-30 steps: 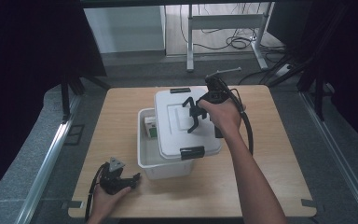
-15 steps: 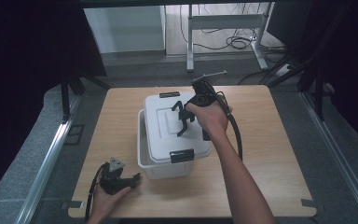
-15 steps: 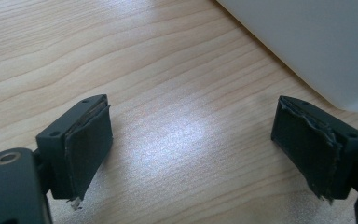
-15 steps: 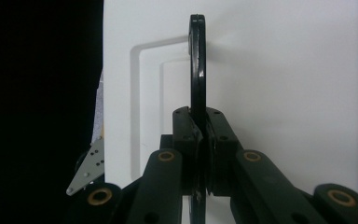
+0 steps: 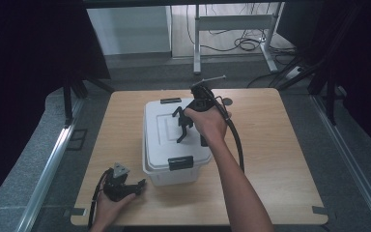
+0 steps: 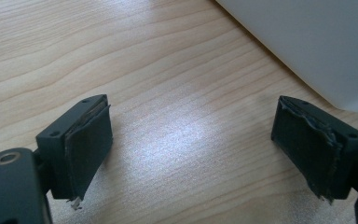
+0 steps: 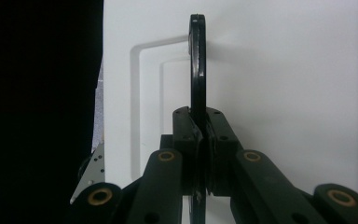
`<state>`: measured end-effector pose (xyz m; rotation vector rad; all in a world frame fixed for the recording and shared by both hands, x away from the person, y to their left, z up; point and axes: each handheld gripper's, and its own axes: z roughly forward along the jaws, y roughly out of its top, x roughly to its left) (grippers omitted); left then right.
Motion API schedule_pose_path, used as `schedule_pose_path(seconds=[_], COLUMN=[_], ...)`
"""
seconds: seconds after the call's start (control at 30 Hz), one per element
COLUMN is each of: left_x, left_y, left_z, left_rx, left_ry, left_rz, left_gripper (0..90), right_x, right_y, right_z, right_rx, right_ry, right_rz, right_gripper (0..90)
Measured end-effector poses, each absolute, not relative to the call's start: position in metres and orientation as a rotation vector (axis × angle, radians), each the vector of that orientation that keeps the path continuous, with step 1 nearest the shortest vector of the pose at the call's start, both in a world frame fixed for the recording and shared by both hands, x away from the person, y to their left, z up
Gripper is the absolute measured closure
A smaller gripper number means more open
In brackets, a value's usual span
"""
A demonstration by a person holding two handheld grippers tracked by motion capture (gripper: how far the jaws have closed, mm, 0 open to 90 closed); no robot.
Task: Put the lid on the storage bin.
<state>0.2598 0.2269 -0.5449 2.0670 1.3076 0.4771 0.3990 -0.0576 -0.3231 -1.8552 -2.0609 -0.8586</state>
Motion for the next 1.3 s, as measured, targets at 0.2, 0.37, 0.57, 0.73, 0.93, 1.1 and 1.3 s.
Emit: schedule_pose_path(seconds=[0.2, 0.37, 0.57, 0.73, 0.93, 1.1, 1.3], left_x=[0.26, 0.26, 0.26, 0.26, 0.26, 0.26, 0.26], left_y=[0.227, 0.227, 0.227, 0.227, 0.227, 0.227, 0.226], left_z=[-0.545, -0.545, -0.545, -0.545, -0.545, -0.545, -0.545], left_rx=[2.066, 2.07, 2.07, 2.07, 2.069, 2.07, 2.07], left_ry=[1.306, 1.303, 1.302, 1.302, 1.305, 1.304, 1.304], left_rz=[0.477, 0.475, 0.475, 0.475, 0.473, 0.473, 0.473], left_gripper=[12.2, 12.2, 12.2, 12.2, 12.2, 12.3, 12.2], right_x=[0.401, 0.403, 0.405, 0.406, 0.406, 0.405, 0.402], right_y=[-0.05, -0.044, -0.036, -0.033, -0.035, -0.035, -0.037], right_z=[-0.328, -0.334, -0.342, -0.353, -0.363, -0.362, -0.358], right_rx=[-1.868, -1.878, -1.884, -1.905, -1.903, -1.865, -1.77], right_ry=[-2.063, -2.058, -2.048, -2.03, -2.018, -2.06, -2.178], right_rz=[-0.832, -0.818, -0.797, -0.779, -0.79, -0.816, -0.939], right_gripper=[84.7, 84.7, 84.7, 84.7, 84.5, 77.2, 52.2])
